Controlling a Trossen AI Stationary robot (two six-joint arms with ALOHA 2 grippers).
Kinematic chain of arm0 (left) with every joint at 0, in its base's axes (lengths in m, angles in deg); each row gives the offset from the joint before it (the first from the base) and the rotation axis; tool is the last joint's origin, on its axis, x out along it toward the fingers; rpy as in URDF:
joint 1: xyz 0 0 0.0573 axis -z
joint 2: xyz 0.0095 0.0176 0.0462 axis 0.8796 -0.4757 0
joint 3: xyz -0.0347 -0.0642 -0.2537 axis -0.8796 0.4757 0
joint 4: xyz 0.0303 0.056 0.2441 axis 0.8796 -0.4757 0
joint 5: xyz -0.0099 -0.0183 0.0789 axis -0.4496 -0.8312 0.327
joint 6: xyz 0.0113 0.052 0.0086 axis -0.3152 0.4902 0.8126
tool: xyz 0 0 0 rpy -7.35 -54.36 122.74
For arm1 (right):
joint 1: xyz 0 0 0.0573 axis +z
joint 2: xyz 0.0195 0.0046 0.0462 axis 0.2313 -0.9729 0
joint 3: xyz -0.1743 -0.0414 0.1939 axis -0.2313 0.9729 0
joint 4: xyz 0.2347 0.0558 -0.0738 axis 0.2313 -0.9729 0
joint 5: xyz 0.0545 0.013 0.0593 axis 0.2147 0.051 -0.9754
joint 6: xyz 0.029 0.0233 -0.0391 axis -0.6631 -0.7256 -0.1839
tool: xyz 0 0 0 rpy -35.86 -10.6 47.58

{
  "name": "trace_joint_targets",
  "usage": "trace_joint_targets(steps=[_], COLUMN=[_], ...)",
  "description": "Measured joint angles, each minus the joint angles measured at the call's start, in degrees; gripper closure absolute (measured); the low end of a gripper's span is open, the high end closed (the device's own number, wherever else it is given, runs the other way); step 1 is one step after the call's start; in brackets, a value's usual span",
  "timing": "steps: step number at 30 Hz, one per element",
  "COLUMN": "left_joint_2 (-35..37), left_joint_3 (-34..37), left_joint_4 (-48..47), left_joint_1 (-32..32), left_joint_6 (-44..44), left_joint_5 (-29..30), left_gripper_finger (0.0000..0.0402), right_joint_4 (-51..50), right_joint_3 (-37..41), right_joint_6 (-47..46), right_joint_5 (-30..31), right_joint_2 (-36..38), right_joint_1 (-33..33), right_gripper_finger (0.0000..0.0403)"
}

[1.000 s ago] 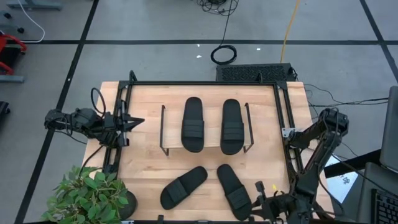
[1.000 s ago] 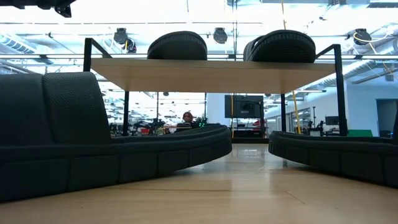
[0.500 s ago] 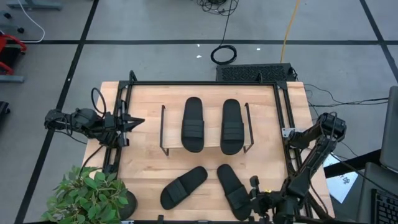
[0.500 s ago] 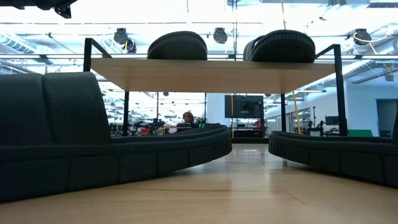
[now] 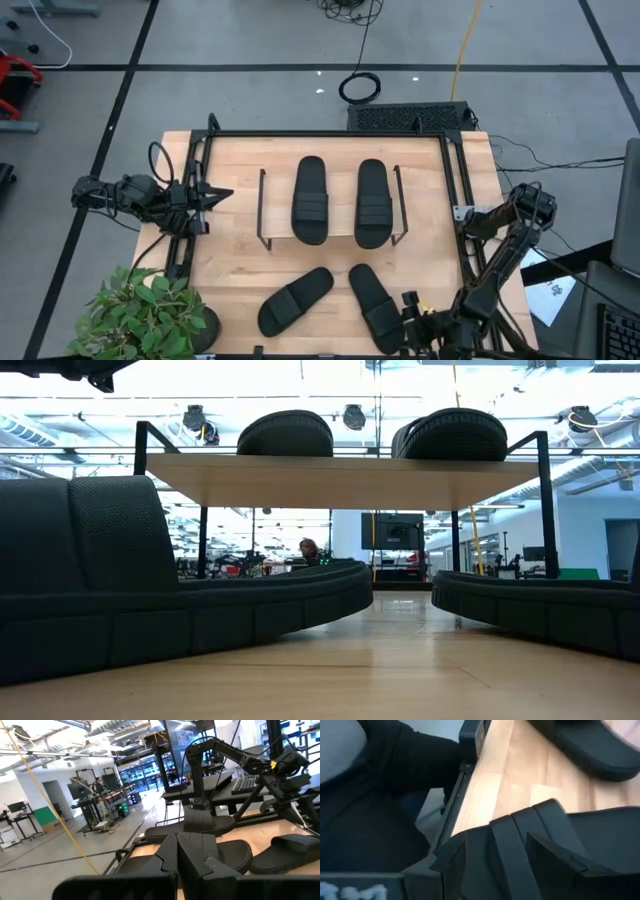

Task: Pick and place slides into the shelf
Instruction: Put the right black slide under the shelf

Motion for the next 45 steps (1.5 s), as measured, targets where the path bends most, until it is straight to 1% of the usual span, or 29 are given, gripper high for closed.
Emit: trace_joint_targets(steps=[2,6,10,12,16,21,25,29,31,35,39,45], left_joint_2=[0.00,-0.02,-0.02,-0.02,-0.02,-0.04,-0.04,-0.04,-0.04,-0.04,-0.04,-0.07], left_joint_3=[0.00,0.00,0.00,0.00,0.00,0.00,0.00,0.00,0.00,0.00,0.00,0.00], left_joint_4=[0.01,0.01,-0.08,-0.89,-2.94,-4.67,-4.64,-4.64,-4.64,-4.64,-4.64,-4.62], left_joint_1=[0.00,0.02,0.00,0.00,0.00,0.00,0.02,0.02,0.02,0.02,0.02,0.00], left_joint_6=[-0.48,-1.91,-2.23,-2.47,-2.54,-2.98,-3.09,-3.02,-3.02,-2.98,-2.98,-2.69], left_joint_5=[0.04,0.84,1.04,1.04,1.04,1.04,1.02,1.02,1.02,1.02,1.02,1.25], left_gripper_finger=[0.0399,0.0401,0.0400,0.0401,0.0400,0.0399,0.0400,0.0400,0.0400,0.0400,0.0398,0.0400], right_joint_4=[-1.57,-7.39,-10.00,-9.06,-7.92,-7.23,-6.23,-4.87,-3.79,-4.88,-4.13,-3.87], right_joint_3=[-0.03,0.02,0.02,0.00,0.00,0.00,0.00,0.00,-0.05,-0.02,-0.02,-0.04], right_joint_6=[0.47,1.73,3.42,5.54,9.04,11.98,11.78,8.80,7.42,3.40,2.49,1.35], right_joint_5=[1.36,6.42,5.75,4.65,-2.05,-7.47,-11.02,-13.28,-12.78,-10.78,-4.35,2.71], right_joint_2=[-0.13,-1.22,-1.29,-1.26,-1.16,-0.38,1.57,3.45,3.78,3.62,3.04,0.72], right_joint_1=[0.42,0.24,-2.08,-3.40,-6.72,-10.32,-11.33,-10.35,-9.06,-6.14,-2.89,0.90], right_gripper_finger=[0.0207,0.0207,0.0206,0.0206,0.0206,0.0206,0.0206,0.0206,0.0206,0.0206,0.0206,0.0206])
